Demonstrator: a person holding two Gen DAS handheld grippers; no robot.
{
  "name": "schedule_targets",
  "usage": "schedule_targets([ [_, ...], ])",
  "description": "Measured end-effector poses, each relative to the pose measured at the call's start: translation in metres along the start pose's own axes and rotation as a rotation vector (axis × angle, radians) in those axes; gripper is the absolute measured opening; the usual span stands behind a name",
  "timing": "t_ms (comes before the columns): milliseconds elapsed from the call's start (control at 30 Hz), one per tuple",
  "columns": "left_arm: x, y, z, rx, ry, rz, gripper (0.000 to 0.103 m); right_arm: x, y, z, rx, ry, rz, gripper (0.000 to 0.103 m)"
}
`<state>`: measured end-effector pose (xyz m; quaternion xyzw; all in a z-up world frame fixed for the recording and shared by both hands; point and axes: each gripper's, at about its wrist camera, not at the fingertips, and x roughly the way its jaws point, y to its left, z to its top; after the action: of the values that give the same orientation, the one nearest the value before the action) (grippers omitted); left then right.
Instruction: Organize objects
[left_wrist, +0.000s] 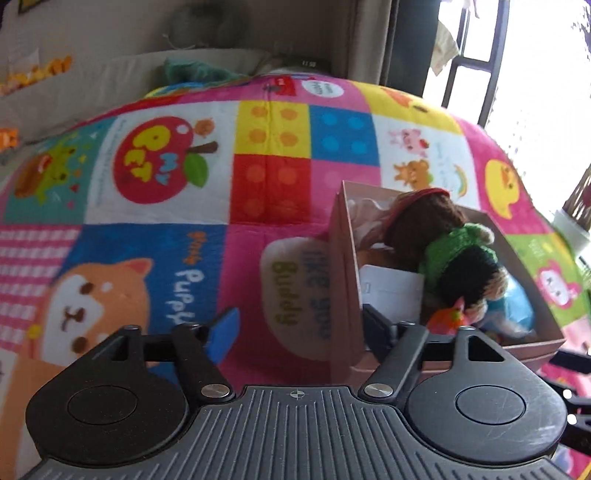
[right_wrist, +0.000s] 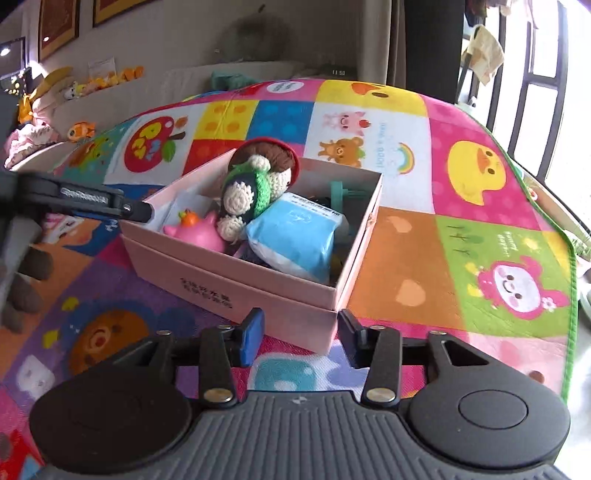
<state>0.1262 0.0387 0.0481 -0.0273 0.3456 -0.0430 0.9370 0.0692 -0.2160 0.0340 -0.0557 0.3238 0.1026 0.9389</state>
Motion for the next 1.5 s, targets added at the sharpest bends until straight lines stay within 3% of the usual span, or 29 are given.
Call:
schedule_targets([
  [100,-0.012,0.007,-0.008,-0.001,-0.018,0.039,0.086,0.010,0.007,0.000,-0.006,-0.032,-0.001,0.054],
  [233,-0.009,0.021,-0.012,-0.027,-0.064,0.077,0.098,0.020,0.016,0.007,0.006,-0.039,0.003,0.054],
  [333,0.001,0.034,-0.009,-0.046,-0.063,0.070,0.101,0.023,0.026,0.009,-0.009,-0.044,-0.007,0.054],
  [933,0.009,0.042,-0.008,-0.059,-0.094,0.040,0.100,0.021,0.046,0.009,-0.014,-0.044,-0.072,0.058],
  [1033,-0.019,0.040,-0.015,-0.054,-0.167,0.049,0.100,0.004,0.043,0.002,0.035,-0.066,-0.083,0.083],
  [1167,-0.060,0.039,-0.043,-0.106,-0.156,-0.013,0.100,-0.022,0.043,-0.020,0.073,-0.052,-0.067,0.089],
  [1233,-0.074,0.027,-0.064,-0.087,-0.116,-0.045,0.100,-0.031,0.045,-0.032,0.097,-0.016,-0.048,0.101],
  [1367,-0.085,0.001,-0.109,-0.049,-0.024,-0.067,0.100,-0.042,0.057,-0.057,0.106,0.036,-0.023,0.103],
  [1500,-0.083,-0.018,-0.127,0.017,-0.039,0.035,0.099,-0.038,0.057,-0.067,0.118,0.096,-0.049,0.103],
])
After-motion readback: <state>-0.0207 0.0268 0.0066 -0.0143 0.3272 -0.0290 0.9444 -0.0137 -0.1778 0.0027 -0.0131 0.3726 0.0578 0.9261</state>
